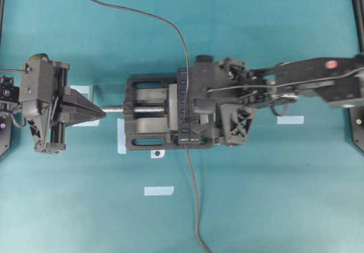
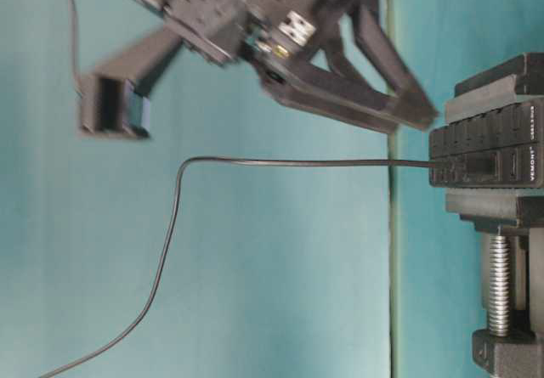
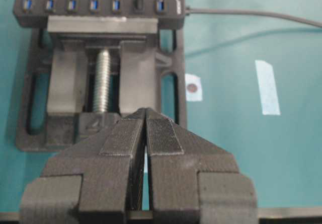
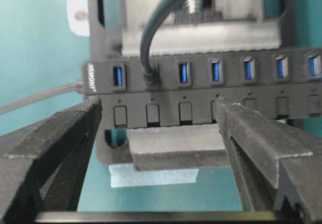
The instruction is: Insert the USB into the second port from the front of the fixed hub.
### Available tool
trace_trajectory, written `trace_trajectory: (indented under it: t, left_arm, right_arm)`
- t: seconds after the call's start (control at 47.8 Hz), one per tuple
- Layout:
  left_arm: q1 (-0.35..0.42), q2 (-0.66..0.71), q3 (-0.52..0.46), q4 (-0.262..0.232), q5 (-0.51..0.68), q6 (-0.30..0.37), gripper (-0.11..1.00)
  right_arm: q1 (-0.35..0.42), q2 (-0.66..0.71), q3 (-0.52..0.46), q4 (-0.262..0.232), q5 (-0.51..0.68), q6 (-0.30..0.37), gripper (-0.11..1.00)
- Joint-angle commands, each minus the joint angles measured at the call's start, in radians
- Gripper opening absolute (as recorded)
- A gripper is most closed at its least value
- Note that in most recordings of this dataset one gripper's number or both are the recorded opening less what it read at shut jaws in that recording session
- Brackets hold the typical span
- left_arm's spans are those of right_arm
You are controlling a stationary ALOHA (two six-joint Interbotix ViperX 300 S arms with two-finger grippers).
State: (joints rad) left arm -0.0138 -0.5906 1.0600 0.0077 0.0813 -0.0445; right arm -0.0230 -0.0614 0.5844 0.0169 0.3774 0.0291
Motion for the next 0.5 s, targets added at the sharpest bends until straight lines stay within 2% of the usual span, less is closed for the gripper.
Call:
trace_trajectory:
  t: [0.0,0.481]
  left_arm:
    - [-0.002,-0.003,-0.011,0.002,-0.009,-0.002,0.00]
    - [-0.002,-0.005,-0.011,0.003,-0.009,-0.002,0.00]
  right_arm:
    - [0.000,-0.052,0.009,0.003,-0.026,0.008,0.86]
    - [0.000,-0.167,0.140,0.003,-0.141,0.006,0.86]
